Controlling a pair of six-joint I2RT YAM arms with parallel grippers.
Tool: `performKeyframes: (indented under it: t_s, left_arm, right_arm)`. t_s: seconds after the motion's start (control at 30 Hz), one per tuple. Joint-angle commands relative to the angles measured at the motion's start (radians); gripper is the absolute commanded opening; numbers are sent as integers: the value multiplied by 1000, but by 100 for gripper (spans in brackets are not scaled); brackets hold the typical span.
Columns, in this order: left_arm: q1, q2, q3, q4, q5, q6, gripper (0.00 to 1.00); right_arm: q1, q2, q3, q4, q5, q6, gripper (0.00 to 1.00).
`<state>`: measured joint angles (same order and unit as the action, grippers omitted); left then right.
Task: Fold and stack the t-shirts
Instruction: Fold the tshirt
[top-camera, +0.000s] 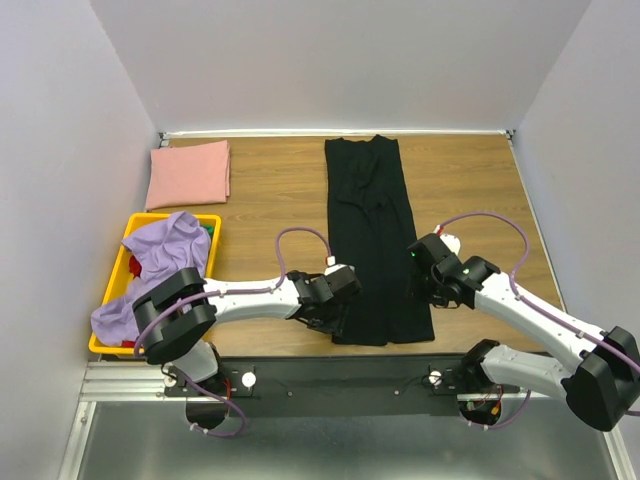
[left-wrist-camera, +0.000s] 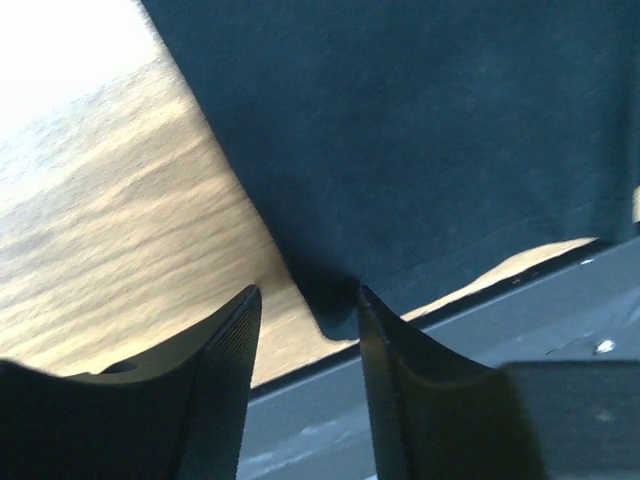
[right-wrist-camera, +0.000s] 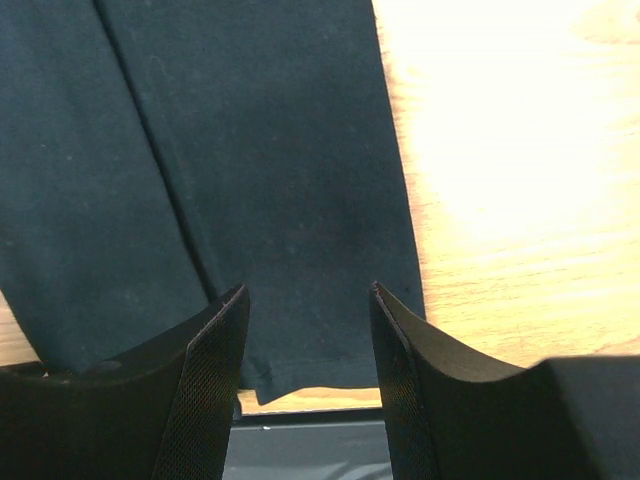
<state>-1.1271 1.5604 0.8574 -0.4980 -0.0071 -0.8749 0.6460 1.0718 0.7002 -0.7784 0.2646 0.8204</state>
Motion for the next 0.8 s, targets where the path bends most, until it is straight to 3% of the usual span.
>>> performKeyframes:
  t_s: [0.0,0.1,0.23,0.27,0.43,0.57,0.77]
  left_arm:
    - [-3,33,8,38,2,25,48]
    - [-3,52,5,55,50,30,46]
    - [-7,63,0,56,61,30,35]
    - [-7,56,-1,56,61,25,26]
    - [-5,24,-18,16,39,13,8]
    - [22,-25,-34,-51,-33,24,1]
    - [167,-126,-110,-74,-77,88,0]
  right_arm:
    - [-3,-19,-28,13,8,34,59]
    - [-5,-24,-30,13,19,39,58]
    - [-5,-15,-25,13,24,39,59]
    - [-5,-12,-24,13,22,40,59]
    - [-5,-15,-28,11,9,37,59]
    - [-5,-16,-45,-2,-34,46,61]
    - [-5,-32,-77,-32,-149,59,62]
